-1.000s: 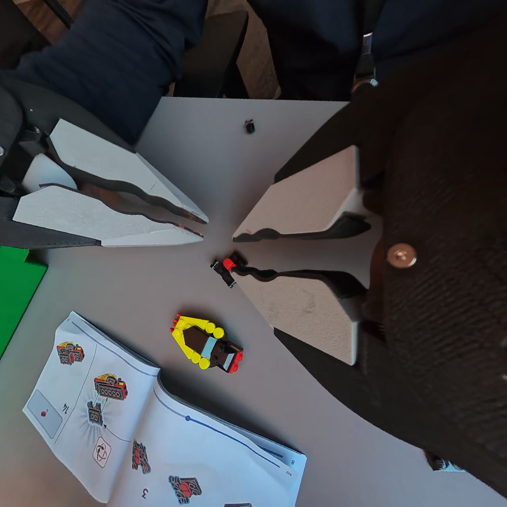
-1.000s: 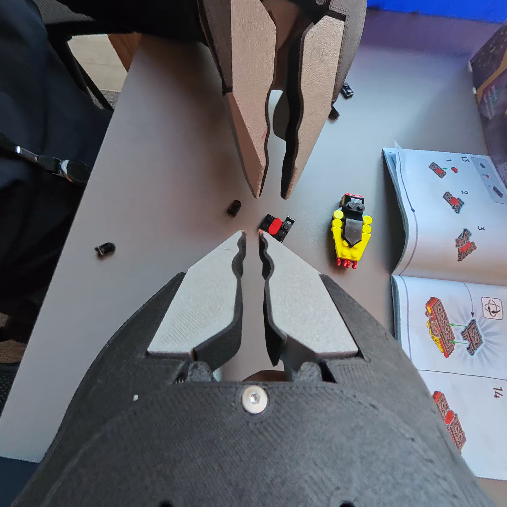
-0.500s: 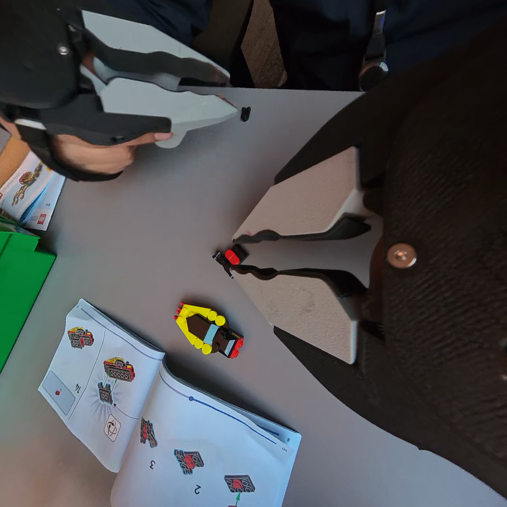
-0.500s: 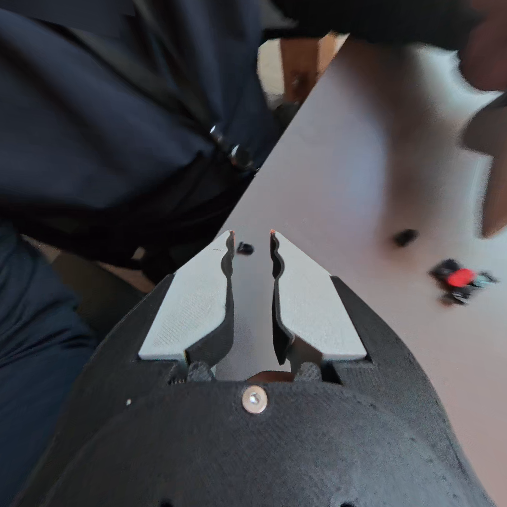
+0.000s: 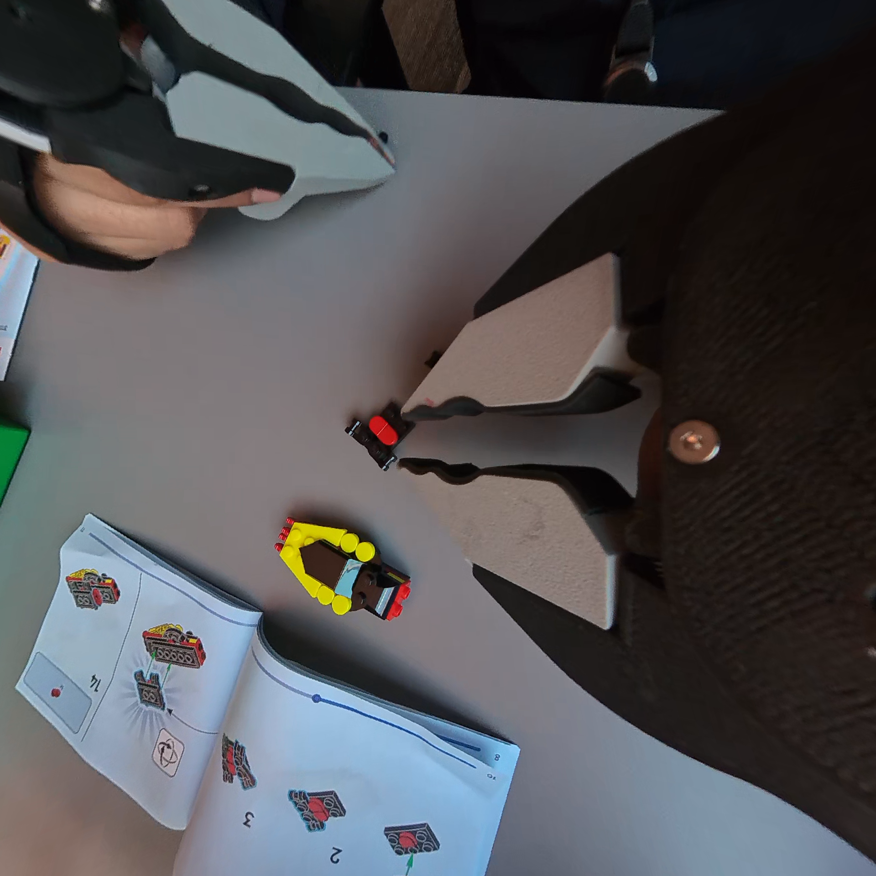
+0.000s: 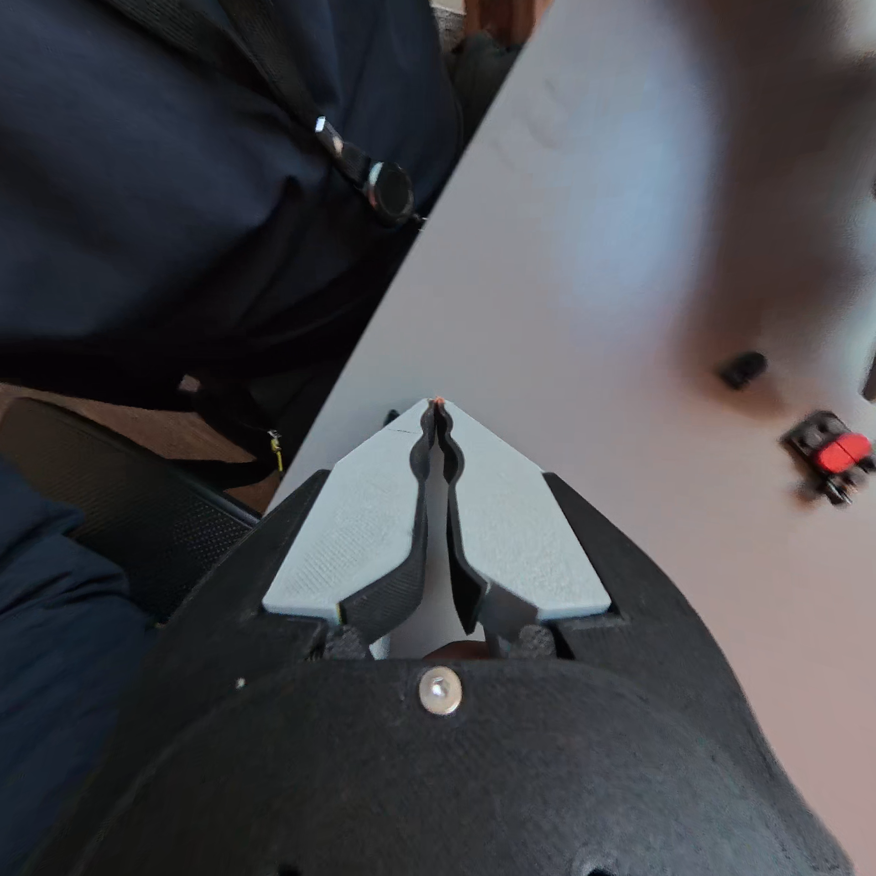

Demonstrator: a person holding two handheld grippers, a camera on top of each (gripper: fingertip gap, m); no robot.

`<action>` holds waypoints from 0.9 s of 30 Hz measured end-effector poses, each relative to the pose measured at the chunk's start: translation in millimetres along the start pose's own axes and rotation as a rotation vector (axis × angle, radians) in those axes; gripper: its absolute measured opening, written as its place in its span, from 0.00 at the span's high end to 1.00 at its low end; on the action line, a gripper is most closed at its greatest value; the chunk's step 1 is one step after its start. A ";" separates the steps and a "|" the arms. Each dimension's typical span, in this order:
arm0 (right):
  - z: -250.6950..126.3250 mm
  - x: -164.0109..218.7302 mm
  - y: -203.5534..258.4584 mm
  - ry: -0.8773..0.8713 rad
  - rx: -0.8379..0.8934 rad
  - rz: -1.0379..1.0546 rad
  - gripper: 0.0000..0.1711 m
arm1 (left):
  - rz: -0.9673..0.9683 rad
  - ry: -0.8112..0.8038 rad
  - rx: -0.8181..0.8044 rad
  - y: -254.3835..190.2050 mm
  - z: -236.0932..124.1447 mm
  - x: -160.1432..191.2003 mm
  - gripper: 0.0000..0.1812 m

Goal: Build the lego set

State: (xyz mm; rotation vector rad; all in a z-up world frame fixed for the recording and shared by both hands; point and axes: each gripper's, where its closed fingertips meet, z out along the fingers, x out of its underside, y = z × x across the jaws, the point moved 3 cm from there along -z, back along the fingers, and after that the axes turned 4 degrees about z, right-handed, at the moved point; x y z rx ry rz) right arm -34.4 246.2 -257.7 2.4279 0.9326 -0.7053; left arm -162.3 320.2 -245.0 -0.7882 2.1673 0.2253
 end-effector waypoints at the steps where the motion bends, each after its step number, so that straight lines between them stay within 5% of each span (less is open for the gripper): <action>1: -3.5 2.3 -6.0 -0.005 0.026 0.025 1.00 | -0.001 0.001 0.000 -0.1 0.2 0.1 0.93; 7: -28.5 10.4 -31.0 -0.095 0.156 0.120 0.99 | 0.015 0.006 -0.002 -2.4 0.5 0.1 0.93; 10: -26.8 -4.9 -5.7 -0.163 0.036 0.088 0.82 | 0.016 0.003 -0.004 -2.4 -0.3 -0.3 0.93; 14: -6.6 3.1 14.3 0.004 -0.004 0.046 0.71 | 0.019 -0.006 -0.005 -2.8 -1.6 -2.2 0.93; 18: -0.2 -2.9 17.4 0.038 0.011 0.033 0.73 | 0.029 0.004 -0.007 -3.3 0.0 -0.9 0.92; 20: 0.9 -0.5 18.0 0.070 0.030 0.027 0.87 | 0.031 0.001 -0.002 -4.4 0.5 -1.4 0.92; 23: -0.7 2.2 16.8 0.103 0.084 0.009 0.93 | 0.033 0.000 0.003 -5.8 0.9 -1.9 0.92; 27: -3.4 5.1 15.6 0.125 0.147 -0.008 0.86 | 0.036 -0.006 0.007 -7.4 0.0 -3.1 0.92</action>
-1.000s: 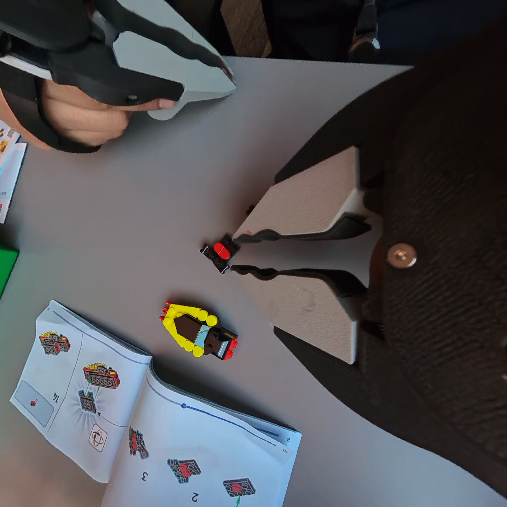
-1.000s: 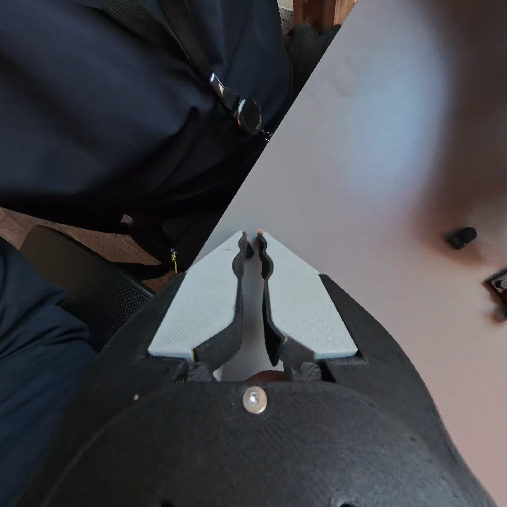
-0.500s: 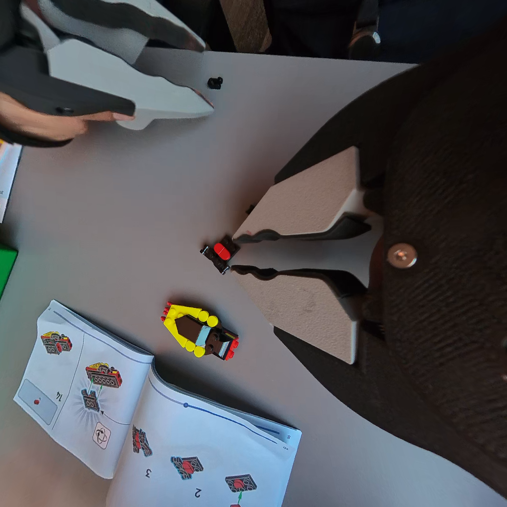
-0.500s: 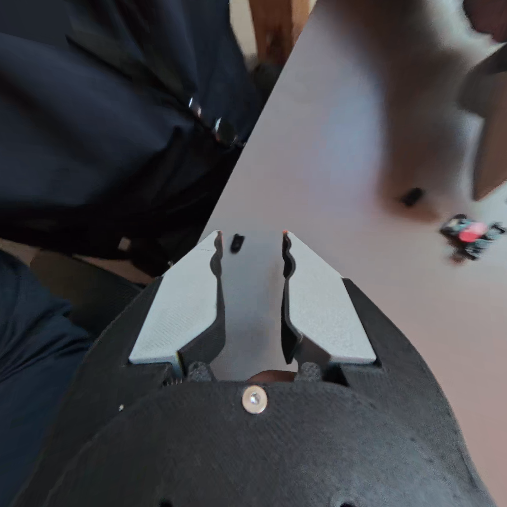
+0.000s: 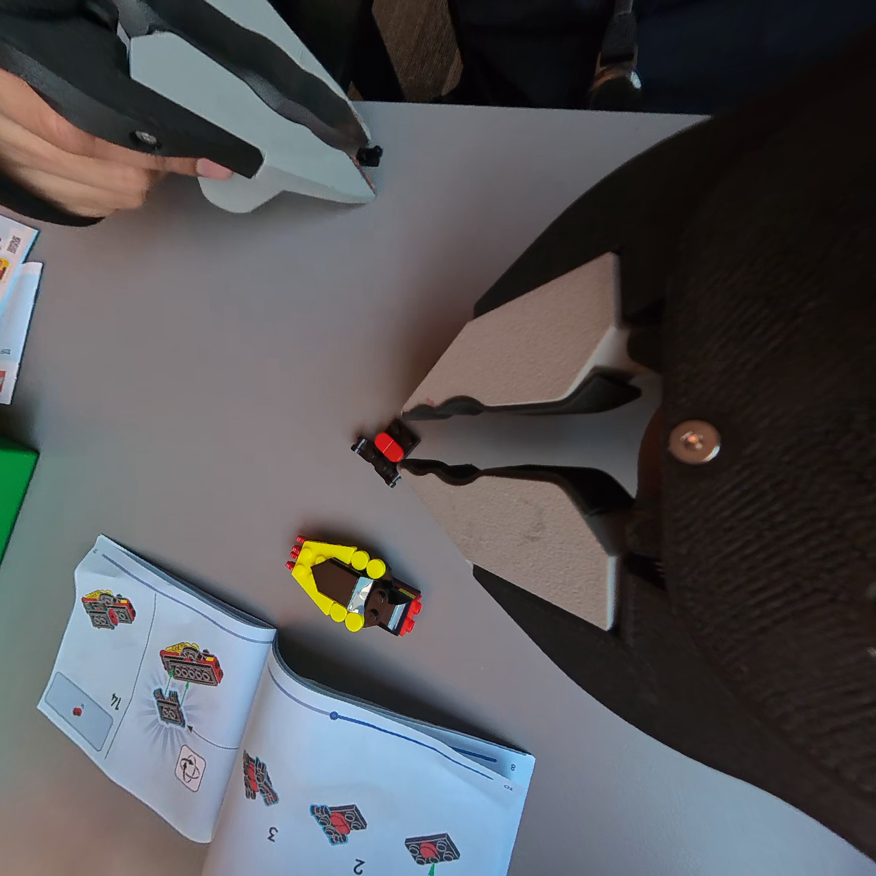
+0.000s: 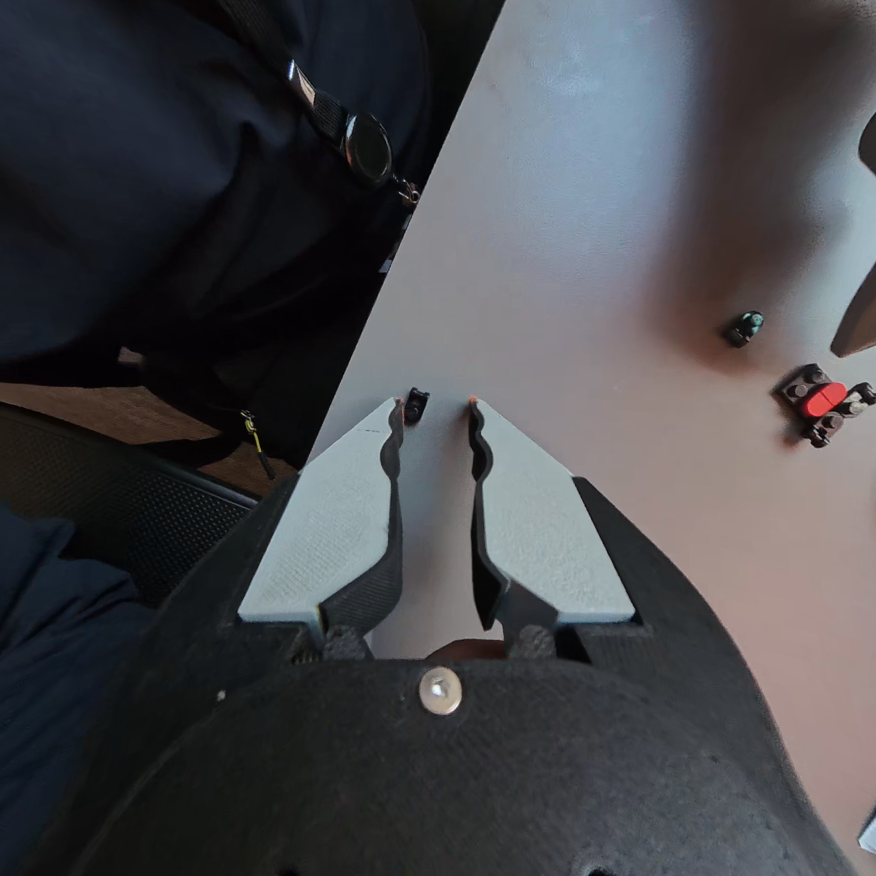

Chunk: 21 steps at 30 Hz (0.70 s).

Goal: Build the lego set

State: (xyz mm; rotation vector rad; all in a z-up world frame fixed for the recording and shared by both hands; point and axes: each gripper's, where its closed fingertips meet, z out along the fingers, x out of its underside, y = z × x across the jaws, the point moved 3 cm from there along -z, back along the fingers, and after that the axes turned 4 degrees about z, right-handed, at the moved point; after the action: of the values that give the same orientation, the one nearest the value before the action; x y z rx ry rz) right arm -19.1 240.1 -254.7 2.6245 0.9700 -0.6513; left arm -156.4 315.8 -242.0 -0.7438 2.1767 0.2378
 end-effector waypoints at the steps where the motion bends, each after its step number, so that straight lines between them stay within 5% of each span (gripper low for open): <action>1: -0.6 1.2 0.4 0.002 0.002 -0.005 0.86 | 0.000 -0.003 0.001 -0.3 -0.4 -0.6 0.92; 7: 0.4 1.1 4.6 0.037 -0.005 -0.027 0.98 | 0.005 0.000 0.008 -2.6 0.3 -0.3 0.92; 14: -6.9 6.5 -24.7 0.026 0.168 -0.006 0.99 | 0.000 -0.001 0.003 -1.5 -0.1 -0.3 0.92; 21: -29.0 40.2 -77.1 -0.032 0.346 0.263 0.97 | -0.002 0.013 -0.012 0.9 1.3 2.3 0.92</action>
State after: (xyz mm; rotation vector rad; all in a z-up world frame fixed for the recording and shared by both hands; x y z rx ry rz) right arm -34.1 330.5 -256.7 2.9562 0.5246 -0.8539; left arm -157.3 316.1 -244.6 -0.7567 2.1888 0.2458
